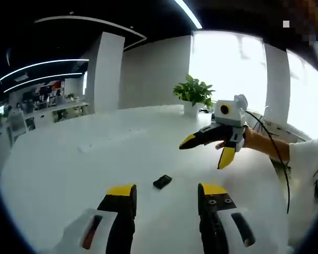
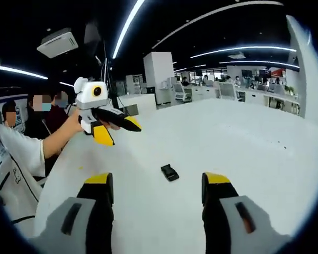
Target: Snap the two parts of the plastic buckle together until the buckle closes and remains connected.
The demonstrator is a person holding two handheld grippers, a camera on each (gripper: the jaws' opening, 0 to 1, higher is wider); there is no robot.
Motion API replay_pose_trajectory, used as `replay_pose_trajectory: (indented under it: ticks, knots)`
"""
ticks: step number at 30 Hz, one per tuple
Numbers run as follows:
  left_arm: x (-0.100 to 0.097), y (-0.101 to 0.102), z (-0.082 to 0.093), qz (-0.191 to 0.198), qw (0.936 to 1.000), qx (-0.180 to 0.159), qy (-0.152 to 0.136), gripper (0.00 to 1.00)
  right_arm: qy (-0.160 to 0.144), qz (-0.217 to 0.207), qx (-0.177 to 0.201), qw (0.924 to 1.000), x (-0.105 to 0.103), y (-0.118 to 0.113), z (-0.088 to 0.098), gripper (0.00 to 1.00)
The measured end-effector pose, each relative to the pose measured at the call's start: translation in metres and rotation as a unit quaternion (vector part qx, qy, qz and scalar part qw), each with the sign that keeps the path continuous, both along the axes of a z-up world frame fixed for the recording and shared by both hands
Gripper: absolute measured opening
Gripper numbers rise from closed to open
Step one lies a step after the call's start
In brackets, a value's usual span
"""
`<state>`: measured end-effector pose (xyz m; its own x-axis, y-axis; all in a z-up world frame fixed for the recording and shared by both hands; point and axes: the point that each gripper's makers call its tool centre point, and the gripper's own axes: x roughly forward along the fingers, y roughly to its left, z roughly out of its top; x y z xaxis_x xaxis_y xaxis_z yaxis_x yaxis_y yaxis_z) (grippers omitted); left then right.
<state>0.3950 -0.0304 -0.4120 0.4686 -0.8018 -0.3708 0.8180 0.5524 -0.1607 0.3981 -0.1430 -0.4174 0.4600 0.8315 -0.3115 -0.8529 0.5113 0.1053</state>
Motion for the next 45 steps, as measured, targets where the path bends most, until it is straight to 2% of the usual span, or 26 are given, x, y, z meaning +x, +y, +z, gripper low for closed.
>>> replay_pose_trajectory:
  ticks: [3,5,8,11,13,16,21,25,27,30,34,38,43,45]
  knots:
    - [-0.003,0.001,0.009,0.021,0.9997,-0.008,-0.011,0.64,-0.003,-0.002,0.011,0.9999,-0.008,0.004,0.011,0.91]
    - [-0.007,0.002,0.015,0.023,0.9996,-0.011,-0.016,0.69,-0.009,-0.008,0.009,0.9999,-0.013,0.006,0.017,0.99]
    - [-0.014,0.0,0.023,0.027,0.999,-0.015,-0.033,0.7,-0.026,-0.022,0.001,0.9994,-0.017,0.004,0.025,1.0]
    - [-0.02,0.001,0.03,0.035,0.9982,-0.008,-0.047,0.73,-0.036,-0.039,0.02,0.9984,-0.023,0.003,0.037,1.0]
    - [-0.022,0.005,0.036,0.056,0.9973,-0.013,-0.046,0.79,-0.038,-0.05,0.041,0.9972,-0.027,0.002,0.046,1.0]
    - [-0.023,0.012,0.043,0.083,0.9953,-0.02,-0.046,0.88,-0.04,-0.072,0.052,0.9953,-0.032,-0.005,0.056,1.0]
    - [-0.03,0.025,0.051,0.109,0.9921,-0.013,-0.061,0.91,-0.066,-0.092,0.044,0.9926,-0.047,-0.015,0.072,1.0]
    - [-0.044,0.033,0.056,0.121,0.9903,-0.01,-0.068,0.95,-0.08,-0.119,0.051,0.9884,-0.059,-0.03,0.086,1.0]
    - [-0.052,0.038,0.056,0.124,0.9899,-0.001,-0.069,0.95,-0.085,-0.121,0.049,0.9877,-0.069,-0.037,0.09,1.0]
    - [-0.066,0.045,0.049,0.119,0.9896,0.037,-0.072,0.94,-0.092,-0.138,0.064,0.9841,-0.084,-0.046,0.098,1.0]
    - [-0.077,0.049,0.048,0.123,0.989,0.042,-0.071,0.98,-0.08,-0.143,0.054,0.985,-0.105,-0.055,0.096,1.0]
    - [-0.086,0.055,0.051,0.132,0.9879,0.023,-0.078,0.97,-0.091,-0.16,0.023,0.9827,-0.122,-0.065,0.09,1.0]
    - [-0.099,0.064,0.05,0.143,0.9856,0.017,-0.088,0.96,-0.098,-0.196,-0.035,0.975,-0.137,-0.085,0.067,1.0]
    - [-0.104,0.069,0.048,0.151,0.9844,0.012,-0.09,0.96,-0.101,-0.223,-0.046,0.9685,-0.141,-0.094,0.057,1.0]
